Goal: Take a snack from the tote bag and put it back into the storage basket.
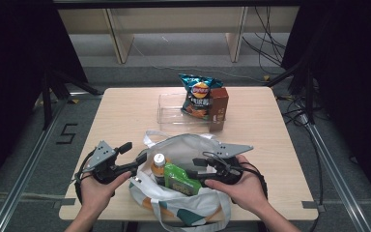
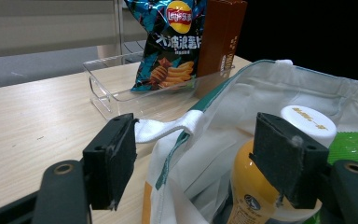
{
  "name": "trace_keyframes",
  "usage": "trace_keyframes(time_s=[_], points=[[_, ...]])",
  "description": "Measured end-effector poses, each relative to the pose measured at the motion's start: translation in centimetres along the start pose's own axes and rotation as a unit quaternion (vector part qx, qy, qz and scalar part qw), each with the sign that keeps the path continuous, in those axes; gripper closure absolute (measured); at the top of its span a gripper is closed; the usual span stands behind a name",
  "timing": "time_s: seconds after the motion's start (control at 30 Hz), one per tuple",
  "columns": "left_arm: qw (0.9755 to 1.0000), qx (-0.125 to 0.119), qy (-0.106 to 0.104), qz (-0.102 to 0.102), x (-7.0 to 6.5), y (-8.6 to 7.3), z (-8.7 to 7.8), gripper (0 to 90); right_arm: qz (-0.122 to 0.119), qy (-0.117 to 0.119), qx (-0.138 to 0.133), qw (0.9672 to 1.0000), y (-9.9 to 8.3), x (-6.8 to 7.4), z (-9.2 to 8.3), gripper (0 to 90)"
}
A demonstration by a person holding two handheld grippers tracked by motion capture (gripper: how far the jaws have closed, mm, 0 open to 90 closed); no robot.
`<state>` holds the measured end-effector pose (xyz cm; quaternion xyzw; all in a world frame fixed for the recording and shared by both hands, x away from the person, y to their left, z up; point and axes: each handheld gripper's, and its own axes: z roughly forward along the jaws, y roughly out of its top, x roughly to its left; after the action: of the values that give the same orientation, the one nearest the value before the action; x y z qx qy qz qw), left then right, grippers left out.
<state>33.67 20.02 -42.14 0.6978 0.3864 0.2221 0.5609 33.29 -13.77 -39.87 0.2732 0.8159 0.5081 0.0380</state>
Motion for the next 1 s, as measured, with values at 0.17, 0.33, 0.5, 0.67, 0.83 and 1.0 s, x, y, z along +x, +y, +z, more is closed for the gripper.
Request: trace_keyframes(time_s=[0.17,0.33,0.5,0.67,0.83,1.0], points=[[1.0,-0.001,0.0,0.0,0.0,0.0,0.0,29.7,-0.017,0.01,0.012,0.9997,-0.5,0.1,0.3,50.9],[1.0,0.0,-0.001,0.0,0.0,0.0,0.0,29.7,-0.023,-0.001,0.039,0.999,-0.9,0.4,0.4,52.9],[1.0,-0.001,-0.001,-0.001,0.0,0.0,0.0,29.7,-0.011,0.007,0.045,0.9989,-1.1,0.6,0.5,54.6],[1.0,-0.001,0.0,0.001,0.0,0.0,0.0,29.7,-0.02,0.015,0.039,0.999,-1.0,0.9,0.2,54.3],[1.0,-0.001,-0.001,0.001,-0.1,0.0,0.0,29.7,-0.026,0.014,0.053,0.9982,-1.3,1.1,0.6,54.4],[1.0,-0.002,-0.001,0.0,0.0,0.0,0.0,29.8,-0.037,0.0,0.079,0.9962,-1.8,0.8,0.9,60.2]])
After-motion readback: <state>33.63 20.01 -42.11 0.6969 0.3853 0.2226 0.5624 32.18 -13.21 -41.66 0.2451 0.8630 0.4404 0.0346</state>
